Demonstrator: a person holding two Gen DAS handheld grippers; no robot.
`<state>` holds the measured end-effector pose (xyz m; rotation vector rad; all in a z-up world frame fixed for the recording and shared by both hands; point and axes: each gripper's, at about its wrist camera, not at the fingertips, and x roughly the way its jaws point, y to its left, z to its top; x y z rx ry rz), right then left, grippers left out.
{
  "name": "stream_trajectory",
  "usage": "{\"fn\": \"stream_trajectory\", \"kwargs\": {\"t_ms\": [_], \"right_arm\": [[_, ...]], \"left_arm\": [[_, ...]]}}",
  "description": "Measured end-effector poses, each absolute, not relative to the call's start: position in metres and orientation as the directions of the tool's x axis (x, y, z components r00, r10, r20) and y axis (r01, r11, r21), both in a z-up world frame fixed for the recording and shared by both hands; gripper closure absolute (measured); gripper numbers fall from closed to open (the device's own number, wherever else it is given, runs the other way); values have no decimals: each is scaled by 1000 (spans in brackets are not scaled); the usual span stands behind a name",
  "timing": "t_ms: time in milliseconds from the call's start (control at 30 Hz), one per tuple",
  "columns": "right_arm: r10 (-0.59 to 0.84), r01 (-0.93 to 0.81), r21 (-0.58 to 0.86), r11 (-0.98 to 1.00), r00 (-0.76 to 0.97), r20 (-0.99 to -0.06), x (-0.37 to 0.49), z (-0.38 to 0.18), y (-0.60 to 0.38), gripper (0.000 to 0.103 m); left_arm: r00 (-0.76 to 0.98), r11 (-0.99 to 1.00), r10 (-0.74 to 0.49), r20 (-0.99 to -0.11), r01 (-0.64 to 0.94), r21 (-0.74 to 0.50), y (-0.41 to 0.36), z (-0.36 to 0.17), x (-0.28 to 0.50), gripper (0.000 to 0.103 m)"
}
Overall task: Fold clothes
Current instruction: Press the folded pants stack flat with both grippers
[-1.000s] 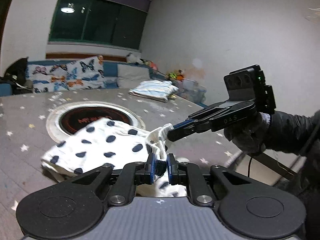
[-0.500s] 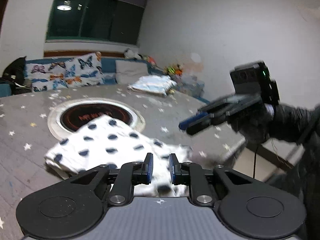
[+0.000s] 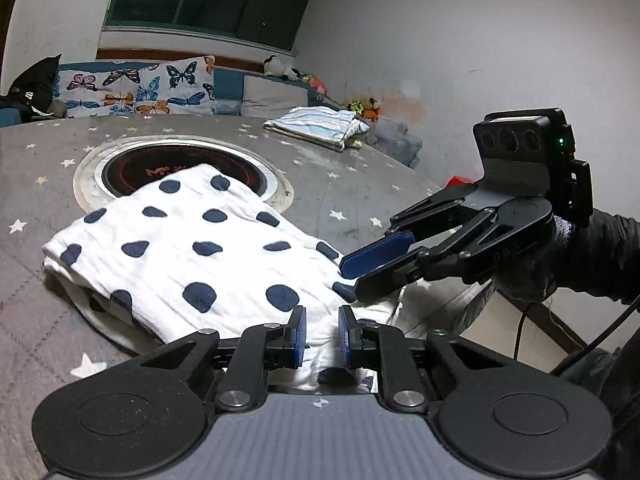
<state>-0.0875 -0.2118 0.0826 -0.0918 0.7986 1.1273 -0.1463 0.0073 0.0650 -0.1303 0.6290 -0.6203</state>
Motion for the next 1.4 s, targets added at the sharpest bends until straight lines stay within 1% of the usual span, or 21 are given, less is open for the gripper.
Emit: {"fn": "stream_trajectory", "kwargs": {"t_ms": [67,167,200,367,533,633,733,800,833,867,933,1000,1033,1067,1133,1167,1200,1267,1333,1367,1400], "right_arm": [[773,-835,312,454,194,-604,-80,89,-209,73],[772,-837,289,464,222,-595,-60,94,-196,70],[772,-838,282,467,231,-592,-54,95,-192,67],[768,-841,243,483,273,-579,-21,102,-171,67],[745,-840,235,489,263,-614,4,84,-145,67],[714,-822,235,519,266,-648,16,69,-137,67],[711,-817,234,527,273,-648,20,70,-137,65],[717,-819,229,527,283,-637,21,75,-139,55],[719,-819,223,529,292,-631,22,78,-140,54],[720,-819,217,531,301,-625,23,81,-140,53],[716,-816,200,542,324,-618,26,87,-140,42],[711,-812,184,553,345,-613,29,91,-140,22],[709,-810,181,558,352,-611,30,92,-139,18],[708,-805,181,565,360,-608,32,93,-138,13],[705,-795,185,578,372,-604,35,93,-137,10],[704,-790,189,584,377,-602,36,93,-137,6],[702,-784,190,591,384,-600,36,93,-137,0],[698,-774,187,605,403,-591,34,93,-138,0],[690,-763,182,620,420,-589,33,93,-140,0],[685,-756,182,629,427,-590,32,93,-141,0],[681,-749,186,636,432,-591,33,93,-142,0]], "left_arm": [[649,810,-584,-488,509,-292,7,72,-146,83],[654,797,-602,-457,528,-295,1,79,-143,79],[647,790,-611,-456,535,-298,-3,77,-142,78],[600,762,-642,-478,567,-312,-23,68,-138,78],[567,755,-647,-510,571,-324,-32,55,-138,75],[576,760,-640,-509,570,-312,-32,56,-141,75],[602,771,-627,-495,571,-283,-28,63,-147,70],[633,791,-605,-483,550,-270,-21,66,-153,63],[649,801,-592,-478,537,-264,-17,68,-156,61],[664,813,-577,-475,522,-259,-13,71,-160,56],[693,837,-543,-474,492,-240,-5,74,-168,50],[711,856,-509,-485,474,-205,-2,74,-176,40],[719,865,-492,-491,465,-186,-1,75,-180,36],[727,874,-475,-496,457,-166,0,75,-184,29],[742,889,-439,-506,439,-128,2,75,-191,25],[744,893,-431,-510,435,-119,2,74,-193,20],[743,893,-428,-514,434,-117,1,73,-193,13],[740,895,-423,-523,431,-113,0,71,-193,7],[738,897,-417,-531,428,-109,-2,69,-194,4],[737,898,-414,-535,427,-107,-3,69,-194,0],[736,899,-409,-539,427,-98,-5,67,-194,0]]}}
